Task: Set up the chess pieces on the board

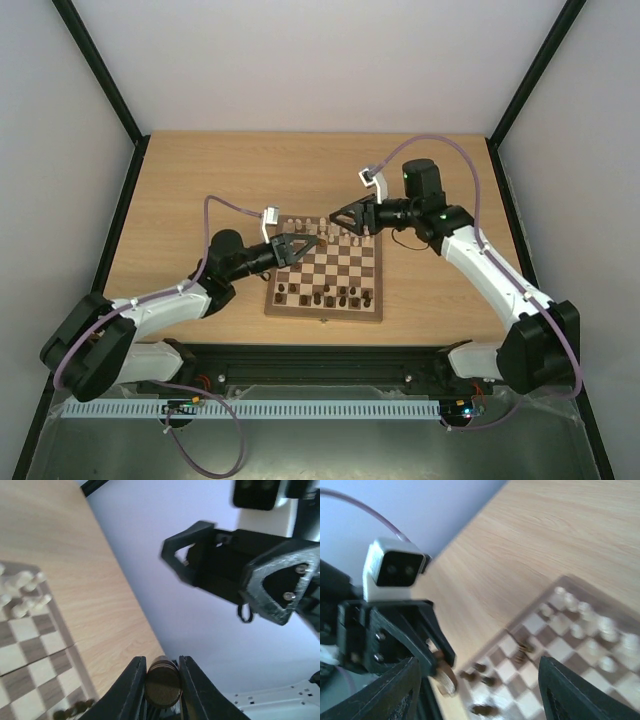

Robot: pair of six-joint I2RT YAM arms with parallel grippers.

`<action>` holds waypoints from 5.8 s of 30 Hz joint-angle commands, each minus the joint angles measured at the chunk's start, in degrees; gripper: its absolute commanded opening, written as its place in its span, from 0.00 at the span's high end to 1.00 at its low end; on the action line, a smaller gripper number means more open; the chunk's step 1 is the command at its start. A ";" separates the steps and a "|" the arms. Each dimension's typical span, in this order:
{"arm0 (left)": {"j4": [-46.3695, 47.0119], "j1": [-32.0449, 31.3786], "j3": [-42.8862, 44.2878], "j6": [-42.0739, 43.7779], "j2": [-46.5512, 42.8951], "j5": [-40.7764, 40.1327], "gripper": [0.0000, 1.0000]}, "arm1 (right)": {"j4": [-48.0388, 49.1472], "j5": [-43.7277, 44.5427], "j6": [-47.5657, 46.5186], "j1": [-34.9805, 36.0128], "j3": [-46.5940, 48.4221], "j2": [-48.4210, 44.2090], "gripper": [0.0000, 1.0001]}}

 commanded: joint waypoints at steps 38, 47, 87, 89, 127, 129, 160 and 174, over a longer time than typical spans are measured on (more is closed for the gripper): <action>21.13 -5.23 3.05 -4.43 5.08 -12.72 0.82 | 31.80 -23.39 34.30 0.14 -11.58 4.56 0.72; 21.51 -5.63 3.53 -4.27 6.47 -12.62 0.80 | 34.65 -23.52 34.91 0.13 -13.30 2.97 0.89; -46.88 37.98 11.00 20.82 -8.64 -0.50 0.32 | -44.18 42.35 -34.85 39.41 32.24 29.05 0.94; -46.56 38.52 10.79 20.59 -8.85 -0.02 0.32 | -46.06 44.16 -35.34 41.18 34.08 31.93 0.95; -43.57 41.91 9.27 18.95 -9.00 3.64 0.33 | -46.67 51.87 -34.48 44.56 35.67 43.25 0.91; -43.48 41.87 9.11 18.89 -9.05 3.65 0.33 | -46.42 52.24 -34.35 44.52 35.62 43.48 0.91; -42.57 41.90 8.74 18.75 -8.64 4.36 0.33 | -45.57 54.36 -34.24 44.52 34.64 43.55 0.78; -55.15 27.60 16.65 28.90 -4.86 -5.10 0.51 | -35.18 37.01 -28.89 28.64 24.93 22.40 0.65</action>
